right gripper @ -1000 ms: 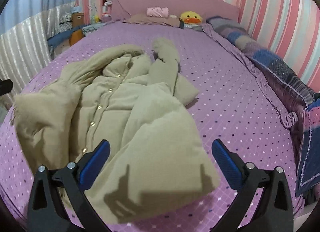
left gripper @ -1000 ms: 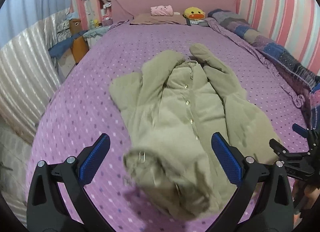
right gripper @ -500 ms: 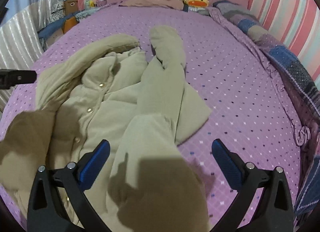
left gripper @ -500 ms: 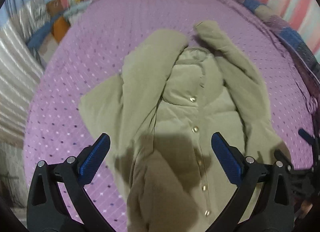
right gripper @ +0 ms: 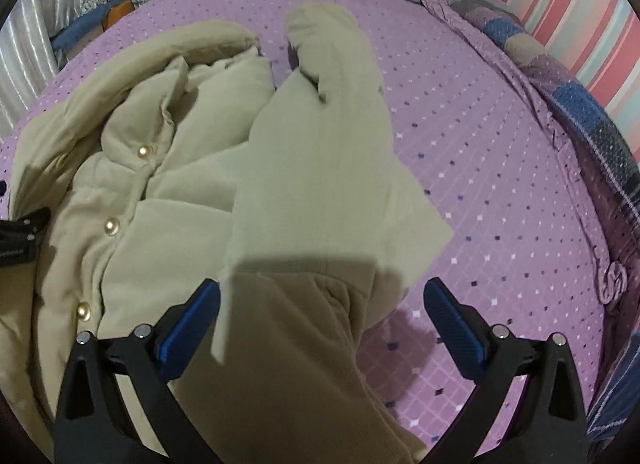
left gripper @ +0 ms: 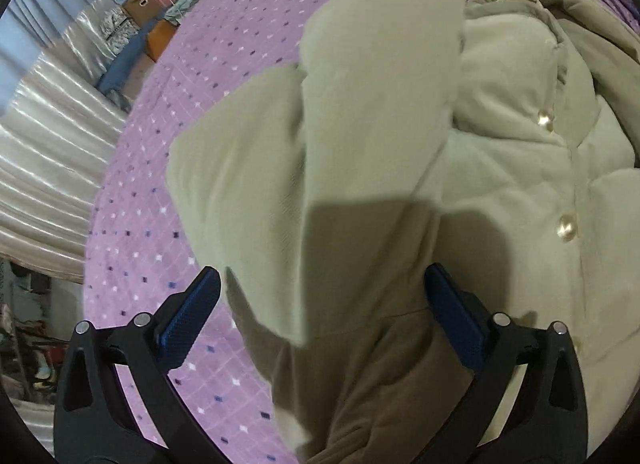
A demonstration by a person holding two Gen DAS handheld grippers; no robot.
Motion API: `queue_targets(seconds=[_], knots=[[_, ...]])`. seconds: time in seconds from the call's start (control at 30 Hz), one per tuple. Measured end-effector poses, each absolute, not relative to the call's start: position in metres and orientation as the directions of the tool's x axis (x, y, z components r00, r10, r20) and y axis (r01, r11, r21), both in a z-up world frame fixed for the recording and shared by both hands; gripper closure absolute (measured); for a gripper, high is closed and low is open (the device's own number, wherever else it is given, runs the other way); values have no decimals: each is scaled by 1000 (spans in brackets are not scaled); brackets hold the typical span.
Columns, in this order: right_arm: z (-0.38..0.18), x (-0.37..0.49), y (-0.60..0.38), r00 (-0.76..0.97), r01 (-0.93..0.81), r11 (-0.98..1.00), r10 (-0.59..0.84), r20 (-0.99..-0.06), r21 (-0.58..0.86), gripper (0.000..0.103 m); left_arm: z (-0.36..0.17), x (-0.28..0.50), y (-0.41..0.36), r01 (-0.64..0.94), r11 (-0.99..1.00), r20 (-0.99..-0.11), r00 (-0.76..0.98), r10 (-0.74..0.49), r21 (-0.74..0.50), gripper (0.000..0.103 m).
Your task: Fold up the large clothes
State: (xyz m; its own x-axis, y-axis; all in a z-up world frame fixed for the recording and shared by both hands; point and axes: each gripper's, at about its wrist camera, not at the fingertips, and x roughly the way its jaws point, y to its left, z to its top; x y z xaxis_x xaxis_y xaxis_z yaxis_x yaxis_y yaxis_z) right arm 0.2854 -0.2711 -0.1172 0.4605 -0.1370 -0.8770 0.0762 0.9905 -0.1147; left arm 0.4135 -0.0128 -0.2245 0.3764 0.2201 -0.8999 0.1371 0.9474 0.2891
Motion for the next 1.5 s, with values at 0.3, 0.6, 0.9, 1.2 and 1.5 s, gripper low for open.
queue_targets(seconds=[0.3, 0.6, 0.9, 1.2, 1.5], knots=[[-120, 283, -264, 444, 11, 999, -43, -895, -42, 38, -235, 419, 5, 142, 977, -927, 362, 100, 161, 14], [-112, 270, -277, 462, 66, 997, -59, -885, -32, 77, -233, 399, 7, 123, 975, -913, 390, 122, 184, 74], [-78, 215, -313, 510, 226, 973, -155, -846, -43, 90, -214, 344, 71, -32, 990, -890, 434, 140, 140, 89], [-92, 177, -372, 480, 337, 936, -78, -874, 102, 88, -240, 266, 170, -149, 988, -917, 399, 14, -50, 90], [-59, 147, -392, 603, 150, 969, 69, -795, 197, 26, -237, 245, 173, -81, 993, -869, 493, -32, -82, 22]])
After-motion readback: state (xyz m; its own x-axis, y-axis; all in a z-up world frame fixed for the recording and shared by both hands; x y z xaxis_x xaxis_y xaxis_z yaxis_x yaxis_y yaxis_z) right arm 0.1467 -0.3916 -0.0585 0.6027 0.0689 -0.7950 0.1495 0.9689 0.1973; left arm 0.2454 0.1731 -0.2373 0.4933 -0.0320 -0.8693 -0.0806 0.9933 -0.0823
